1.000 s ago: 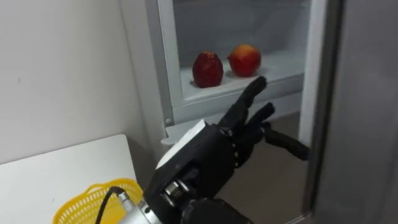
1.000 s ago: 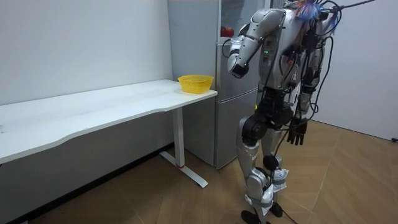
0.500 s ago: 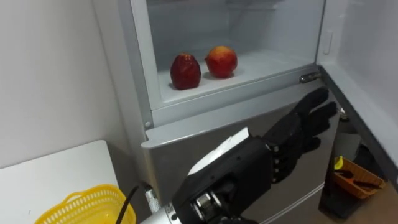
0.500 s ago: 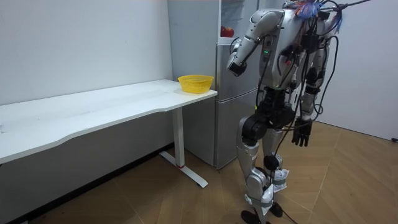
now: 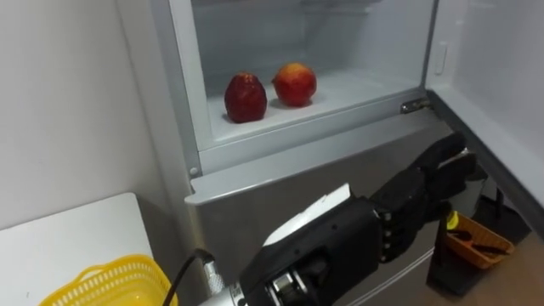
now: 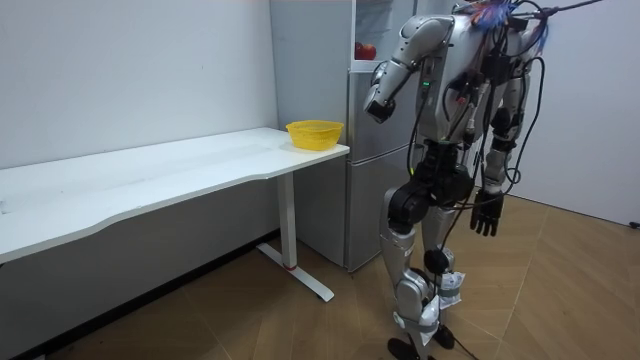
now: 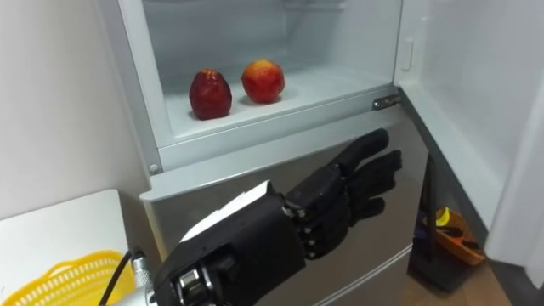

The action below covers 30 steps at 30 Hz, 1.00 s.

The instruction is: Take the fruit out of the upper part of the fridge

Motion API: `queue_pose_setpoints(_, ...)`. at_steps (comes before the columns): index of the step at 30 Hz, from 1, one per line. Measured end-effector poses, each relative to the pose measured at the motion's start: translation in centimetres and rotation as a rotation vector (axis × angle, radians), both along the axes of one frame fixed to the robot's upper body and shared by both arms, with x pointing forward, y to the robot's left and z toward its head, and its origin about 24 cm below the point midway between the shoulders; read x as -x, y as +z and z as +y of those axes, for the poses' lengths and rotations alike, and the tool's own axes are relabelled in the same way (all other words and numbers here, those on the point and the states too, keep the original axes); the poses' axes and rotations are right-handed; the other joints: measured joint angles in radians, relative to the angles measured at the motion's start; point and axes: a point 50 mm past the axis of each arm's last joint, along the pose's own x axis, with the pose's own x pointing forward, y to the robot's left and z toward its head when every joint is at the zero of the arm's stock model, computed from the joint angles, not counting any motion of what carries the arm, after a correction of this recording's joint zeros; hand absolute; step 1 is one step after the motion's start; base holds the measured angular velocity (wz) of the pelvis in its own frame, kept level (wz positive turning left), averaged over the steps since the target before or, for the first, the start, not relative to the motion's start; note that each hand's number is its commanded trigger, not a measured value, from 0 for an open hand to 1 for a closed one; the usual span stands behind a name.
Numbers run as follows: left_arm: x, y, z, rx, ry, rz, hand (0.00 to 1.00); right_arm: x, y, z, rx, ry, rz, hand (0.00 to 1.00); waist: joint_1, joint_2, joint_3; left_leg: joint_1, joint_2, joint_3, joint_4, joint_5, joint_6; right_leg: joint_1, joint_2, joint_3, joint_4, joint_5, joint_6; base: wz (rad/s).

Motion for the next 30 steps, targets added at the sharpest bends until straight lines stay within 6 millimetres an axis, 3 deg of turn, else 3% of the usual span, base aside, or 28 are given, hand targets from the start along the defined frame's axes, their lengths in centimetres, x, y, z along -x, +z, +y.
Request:
queue_pose_setpoints(8,-0.1,0.0,0.0,0.001,0.009,0.002,0.00,0.2,0.0,-0.1,0.000,-0.019,-0.013,0.00,0.001,0.003,-0.0016,0.007,0.001,0.005,-0.001,0.000,0.000,0.004,0.002,0.005,0.003,0.001,-0.001,0.00)
queue_pose_setpoints(13,-0.2,0.4,0.5,0.019,0.048,-0.011,0.00,0.7,0.1,-0.2,0.002,-0.039,-0.009,0.00,0.013,0.013,-0.0071,0.001,0.002,0.003,-0.001,0.000,0.000,-0.002,0.003,0.006,0.004,0.005,-0.002,-0.01)
queue_pose_setpoints(16,-0.5,1.3,2.0,0.047,0.116,-0.057,0.00,1.6,0.0,-0.3,0.000,-0.056,0.013,0.00,0.044,0.014,-0.0079,0.010,0.004,-0.001,-0.006,0.001,-0.002,0.002,0.007,0.009,0.005,0.005,-0.003,-0.01)
queue_pose_setpoints(19,-0.5,2.6,3.8,0.077,0.236,-0.133,0.00,2.7,0.0,-0.3,0.005,-0.073,0.034,0.00,0.097,0.014,-0.0080,0.011,0.006,0.000,-0.007,0.003,-0.006,0.002,0.011,0.014,0.006,0.007,-0.007,-0.04)
queue_pose_setpoints(28,-0.4,3.4,8.4,0.164,0.580,-0.183,0.00,2.8,-0.2,0.5,0.027,-0.080,0.022,0.00,0.200,-0.007,-0.0088,0.001,0.006,-0.041,-0.006,0.006,-0.010,0.011,0.007,-0.022,0.003,0.006,-0.013,0.12)
queue_pose_setpoints(30,-0.3,4.2,10.3,0.181,0.729,-0.246,0.00,2.9,-0.2,0.6,0.040,-0.090,0.016,0.00,0.226,-0.005,-0.0088,-0.002,0.005,-0.051,-0.006,0.006,-0.011,0.012,0.008,-0.026,0.001,0.005,-0.013,0.14)
